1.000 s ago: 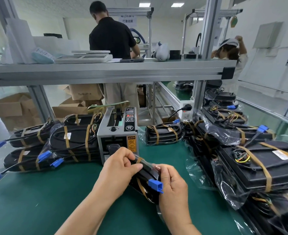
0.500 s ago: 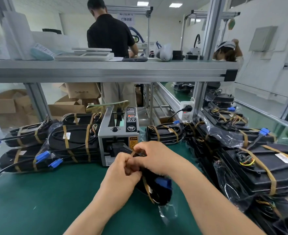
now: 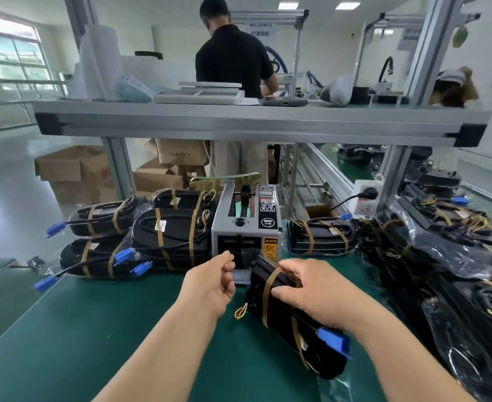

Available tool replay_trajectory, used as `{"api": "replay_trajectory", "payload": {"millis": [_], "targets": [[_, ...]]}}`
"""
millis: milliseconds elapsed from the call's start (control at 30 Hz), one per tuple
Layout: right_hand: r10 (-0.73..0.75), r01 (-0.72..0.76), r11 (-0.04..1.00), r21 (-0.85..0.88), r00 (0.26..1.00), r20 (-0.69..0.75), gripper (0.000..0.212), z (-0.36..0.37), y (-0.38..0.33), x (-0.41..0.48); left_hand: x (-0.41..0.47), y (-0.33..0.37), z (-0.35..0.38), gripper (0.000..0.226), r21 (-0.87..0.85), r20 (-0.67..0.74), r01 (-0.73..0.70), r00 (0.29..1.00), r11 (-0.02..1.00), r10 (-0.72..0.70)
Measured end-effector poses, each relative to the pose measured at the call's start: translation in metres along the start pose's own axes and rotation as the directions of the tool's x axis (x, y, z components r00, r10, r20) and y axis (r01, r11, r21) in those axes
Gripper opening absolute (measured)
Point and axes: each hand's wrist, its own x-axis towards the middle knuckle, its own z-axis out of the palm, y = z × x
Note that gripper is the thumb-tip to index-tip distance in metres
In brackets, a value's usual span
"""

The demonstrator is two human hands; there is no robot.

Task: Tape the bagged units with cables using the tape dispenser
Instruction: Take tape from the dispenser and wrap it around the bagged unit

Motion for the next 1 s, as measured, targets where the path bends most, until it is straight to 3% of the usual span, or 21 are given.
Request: {"api": "replay_trajectory", "payload": {"millis": [167,400,633,833,1000], "targets": [[0.051,-0.049,0.997,0.059,0.998,-0.045,0.036,-0.005,0.017,-0.01,0.01,-0.004,0.009,0.017,-0.025,-0.009,0.054,0.998,0.998,-0.054],[0.057,-0.051,0.995,0.085,0.997,-0.06,0.025,-0.003,0.019,-0.01,0.013,0.002,0.028,0.015,-0.027,-0.047,0.087,0.995,0.996,-0.088],[0.06,-0.054,0.995,0.079,0.995,-0.075,0.045,0.0,0.018,-0.01,0.015,0.003,0.042,0.012,-0.085,-0.074,0.106,0.991,0.991,-0.112],[0.075,-0.067,0.992,0.102,0.995,-0.071,0.038,0.001,0.018,-0.012,0.015,-0.003,0.027,0.003,-0.129,-0.085,0.092,0.991,0.987,-0.103],[0.058,-0.052,0.996,0.077,0.995,-0.078,0.041,0.001,0.015,-0.014,0.014,-0.002,0.029,0.012,-0.12,-0.069,0.133,0.987,0.984,-0.142]]}}
